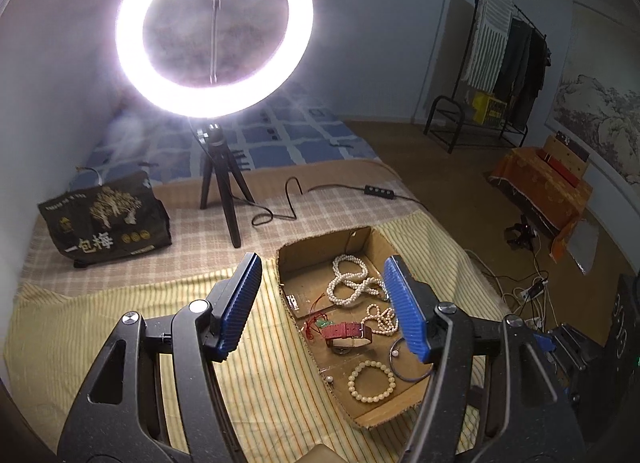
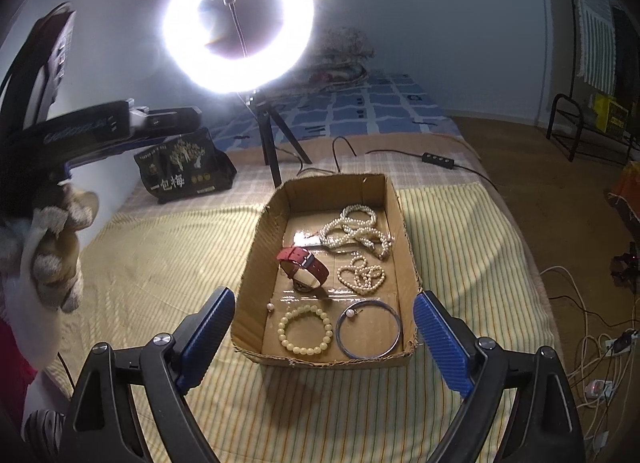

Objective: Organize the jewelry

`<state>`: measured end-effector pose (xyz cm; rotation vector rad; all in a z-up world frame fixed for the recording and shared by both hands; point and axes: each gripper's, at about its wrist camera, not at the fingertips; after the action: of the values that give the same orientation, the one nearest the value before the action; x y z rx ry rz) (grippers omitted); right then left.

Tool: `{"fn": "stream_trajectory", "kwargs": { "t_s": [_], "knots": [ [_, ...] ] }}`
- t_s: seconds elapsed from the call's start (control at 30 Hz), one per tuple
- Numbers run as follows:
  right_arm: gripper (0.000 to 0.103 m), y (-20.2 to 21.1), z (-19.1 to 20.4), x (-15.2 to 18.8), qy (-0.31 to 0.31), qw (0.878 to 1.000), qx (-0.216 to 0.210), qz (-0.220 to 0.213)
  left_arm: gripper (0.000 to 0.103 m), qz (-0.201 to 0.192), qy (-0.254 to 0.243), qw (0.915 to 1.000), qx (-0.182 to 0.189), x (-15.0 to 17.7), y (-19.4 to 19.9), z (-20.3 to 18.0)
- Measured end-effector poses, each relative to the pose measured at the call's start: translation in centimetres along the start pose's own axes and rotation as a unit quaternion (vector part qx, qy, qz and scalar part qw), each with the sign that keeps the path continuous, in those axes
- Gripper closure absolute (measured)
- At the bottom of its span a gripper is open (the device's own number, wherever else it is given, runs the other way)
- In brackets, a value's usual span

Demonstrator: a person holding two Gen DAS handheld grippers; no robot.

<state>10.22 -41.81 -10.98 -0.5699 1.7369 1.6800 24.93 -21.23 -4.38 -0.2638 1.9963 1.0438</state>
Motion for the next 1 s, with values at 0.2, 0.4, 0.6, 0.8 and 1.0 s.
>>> {"fn": "stream_trajectory", "kwargs": {
  "t_s": [0.2, 0.4, 0.6, 0.8, 1.0],
  "knots": [
    [0.011, 2.5, -0.1, -0.3, -0.013, 1.000, 0.008, -0.019, 0.037, -0.030, 0.000, 0.9995, -0.004, 0.1, 3.9, -0.6],
    [0.010, 4.4, -0.4, -0.6, -0.021, 0.999, 0.019, -0.037, 0.037, -0.060, -0.020, 0.9979, -0.016, 0.9, 7.9, -1.9],
    [0.000, 6.7, -0.4, -1.0, -0.030, 0.997, 0.026, -0.067, 0.023, -0.088, -0.029, 0.9954, -0.027, 2.3, 11.7, -2.9],
    [0.000, 7.7, -0.2, -1.3, -0.027, 0.996, 0.039, -0.073, 0.012, -0.097, -0.043, 0.9937, -0.037, 4.0, 14.5, -3.7],
    [0.000, 8.4, 0.4, -1.5, -0.034, 0.996, 0.060, -0.062, 0.005, -0.102, -0.045, 0.9930, -0.038, 5.5, 15.8, -3.7]
  ]
}}
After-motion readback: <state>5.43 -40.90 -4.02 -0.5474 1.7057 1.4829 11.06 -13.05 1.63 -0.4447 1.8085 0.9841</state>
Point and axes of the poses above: each gripper's, at about its wrist camera, not at the fingertips, and y roughly against the way its jaws point, z to its left, x to its underside, and after that the axes turned 11 degrees about x, right-handed
